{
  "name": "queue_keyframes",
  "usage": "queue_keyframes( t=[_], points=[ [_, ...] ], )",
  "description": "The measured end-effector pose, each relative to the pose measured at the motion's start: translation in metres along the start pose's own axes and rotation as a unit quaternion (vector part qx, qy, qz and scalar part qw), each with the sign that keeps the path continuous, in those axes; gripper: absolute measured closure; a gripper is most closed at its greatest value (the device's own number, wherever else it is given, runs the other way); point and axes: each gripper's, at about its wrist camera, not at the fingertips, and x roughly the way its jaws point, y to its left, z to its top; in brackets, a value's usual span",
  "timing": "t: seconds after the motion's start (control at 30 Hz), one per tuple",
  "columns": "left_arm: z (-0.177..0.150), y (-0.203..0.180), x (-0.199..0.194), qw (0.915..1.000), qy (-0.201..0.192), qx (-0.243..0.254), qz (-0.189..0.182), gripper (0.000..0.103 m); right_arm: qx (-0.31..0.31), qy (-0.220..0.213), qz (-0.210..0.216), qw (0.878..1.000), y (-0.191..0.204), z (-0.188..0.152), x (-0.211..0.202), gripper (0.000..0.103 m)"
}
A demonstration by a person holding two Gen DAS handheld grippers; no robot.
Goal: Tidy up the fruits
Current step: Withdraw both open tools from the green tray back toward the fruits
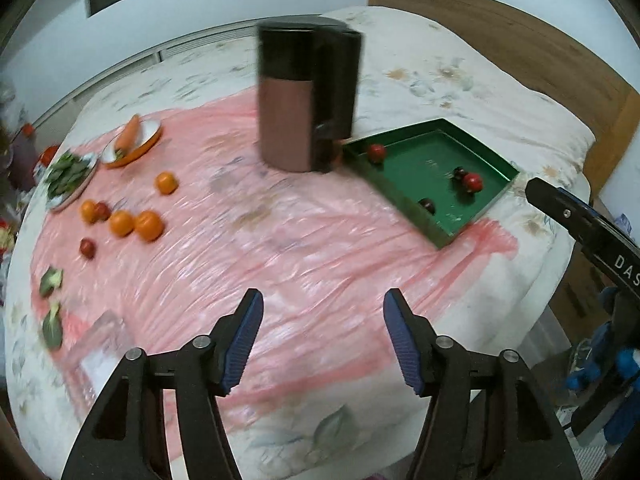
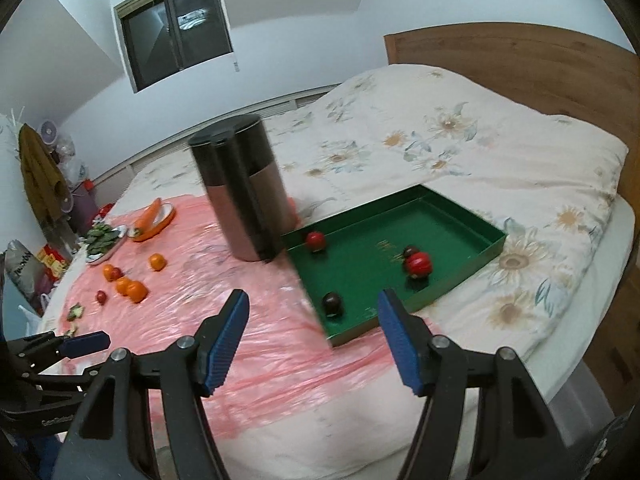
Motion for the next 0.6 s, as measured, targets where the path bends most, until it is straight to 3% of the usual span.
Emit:
queue_keyframes(
  t=[0.23, 0.6],
  points=[
    [-0.021, 0.023, -0.030, 0.9996, -0.021, -0.018, 0.011, 0.045, -0.011, -0.002, 0.039, 0.999, 0.035, -0.005, -0.015, 0.000],
    [-0.048, 0.054, -0.072, 0.9976, -0.048, -0.044, 0.027, 0.045, -0.051, 0.000, 0.058, 0.997, 0.084, -0.012, -0.037, 0.000]
  ],
)
